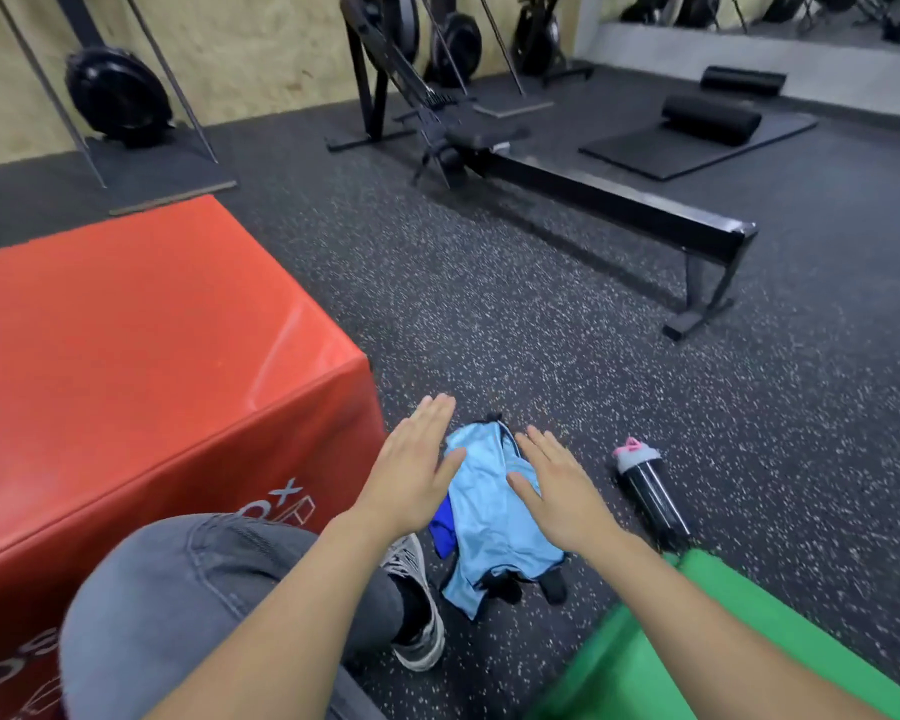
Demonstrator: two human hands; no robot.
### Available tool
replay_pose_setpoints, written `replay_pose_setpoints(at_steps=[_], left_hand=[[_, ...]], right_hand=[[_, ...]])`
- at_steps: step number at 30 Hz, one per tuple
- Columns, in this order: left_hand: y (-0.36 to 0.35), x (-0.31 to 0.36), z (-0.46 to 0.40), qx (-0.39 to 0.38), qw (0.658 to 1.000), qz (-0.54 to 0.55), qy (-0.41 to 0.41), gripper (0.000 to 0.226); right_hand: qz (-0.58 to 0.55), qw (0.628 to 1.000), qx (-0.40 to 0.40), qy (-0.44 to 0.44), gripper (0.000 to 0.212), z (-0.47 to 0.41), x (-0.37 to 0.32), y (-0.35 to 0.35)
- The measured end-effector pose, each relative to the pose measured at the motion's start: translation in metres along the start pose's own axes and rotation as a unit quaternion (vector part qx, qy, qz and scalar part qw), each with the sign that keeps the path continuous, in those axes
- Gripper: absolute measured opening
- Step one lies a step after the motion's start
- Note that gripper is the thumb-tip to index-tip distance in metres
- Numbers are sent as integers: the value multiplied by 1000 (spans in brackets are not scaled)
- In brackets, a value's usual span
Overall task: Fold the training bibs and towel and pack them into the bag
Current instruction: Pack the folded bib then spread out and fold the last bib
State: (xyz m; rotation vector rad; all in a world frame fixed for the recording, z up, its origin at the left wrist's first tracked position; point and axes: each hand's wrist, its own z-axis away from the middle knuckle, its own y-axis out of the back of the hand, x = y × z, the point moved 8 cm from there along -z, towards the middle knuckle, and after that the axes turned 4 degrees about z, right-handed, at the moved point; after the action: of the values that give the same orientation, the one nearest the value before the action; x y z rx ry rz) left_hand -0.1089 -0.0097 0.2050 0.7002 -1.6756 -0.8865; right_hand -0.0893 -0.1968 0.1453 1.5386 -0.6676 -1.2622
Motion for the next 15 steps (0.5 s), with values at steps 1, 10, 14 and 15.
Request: replay_pose_setpoints(at_steps=[1,10,14,15], left_hand=[[-14,-8,-3,-13,1000,2,11,81],[-131,-77,-7,-131,985,7,116,63],[-169,-99,-5,-172,974,18,147,65],[-175,-104,-4,-177,972,23,155,65]], right_hand=[[0,1000,-18,-12,62,1,15,-16],[28,971,-233,-40,50,7,80,-174],[56,956,-286,-21,46,1,87,-222],[60,954,-293,-15,45,-1,88,-233]])
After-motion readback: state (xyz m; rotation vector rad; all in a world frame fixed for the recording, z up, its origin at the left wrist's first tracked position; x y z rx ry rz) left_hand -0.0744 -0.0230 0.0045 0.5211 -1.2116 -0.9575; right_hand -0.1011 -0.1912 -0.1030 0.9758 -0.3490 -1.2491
